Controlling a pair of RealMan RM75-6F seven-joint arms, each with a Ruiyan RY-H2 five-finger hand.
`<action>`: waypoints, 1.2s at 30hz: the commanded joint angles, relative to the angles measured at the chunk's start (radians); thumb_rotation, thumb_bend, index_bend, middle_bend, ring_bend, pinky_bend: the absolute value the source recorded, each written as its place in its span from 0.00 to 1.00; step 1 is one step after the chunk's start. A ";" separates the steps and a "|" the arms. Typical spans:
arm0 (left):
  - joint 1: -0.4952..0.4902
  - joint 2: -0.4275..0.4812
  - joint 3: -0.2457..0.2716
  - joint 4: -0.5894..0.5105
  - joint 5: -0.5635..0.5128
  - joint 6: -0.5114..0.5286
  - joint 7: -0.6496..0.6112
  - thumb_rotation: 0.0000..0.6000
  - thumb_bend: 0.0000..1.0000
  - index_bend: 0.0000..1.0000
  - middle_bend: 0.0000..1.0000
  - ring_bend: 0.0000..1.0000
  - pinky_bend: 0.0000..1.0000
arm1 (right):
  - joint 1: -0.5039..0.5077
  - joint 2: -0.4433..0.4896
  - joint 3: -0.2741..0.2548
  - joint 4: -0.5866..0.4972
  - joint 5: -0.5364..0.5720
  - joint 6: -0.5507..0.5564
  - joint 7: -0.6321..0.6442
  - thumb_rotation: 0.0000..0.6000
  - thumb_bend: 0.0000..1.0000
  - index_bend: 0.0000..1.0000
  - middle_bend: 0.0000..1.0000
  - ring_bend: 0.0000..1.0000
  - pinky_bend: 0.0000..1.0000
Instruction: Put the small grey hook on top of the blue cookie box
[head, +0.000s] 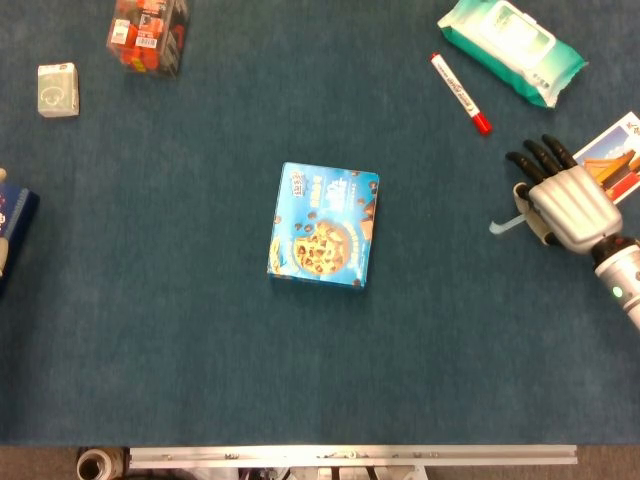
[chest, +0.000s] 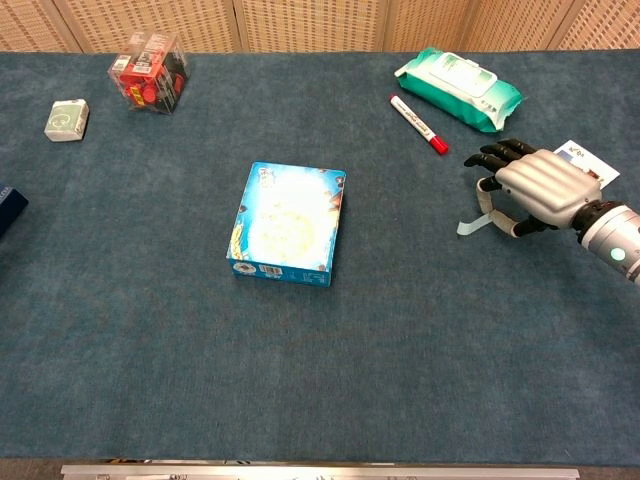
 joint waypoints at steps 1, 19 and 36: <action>0.001 0.001 0.001 0.001 0.002 0.002 -0.003 1.00 0.37 0.19 0.33 0.31 0.22 | -0.001 0.003 0.001 -0.005 -0.001 0.008 0.003 1.00 0.42 0.57 0.16 0.00 0.00; 0.002 0.024 0.008 -0.015 0.031 0.017 -0.010 1.00 0.37 0.19 0.33 0.31 0.22 | 0.109 0.193 0.103 -0.293 -0.110 0.120 -0.176 1.00 0.43 0.57 0.17 0.00 0.00; 0.030 0.040 0.026 -0.033 0.045 0.048 -0.008 1.00 0.37 0.19 0.33 0.31 0.22 | 0.269 0.100 0.142 -0.303 -0.133 -0.016 -0.366 1.00 0.42 0.57 0.17 0.00 0.00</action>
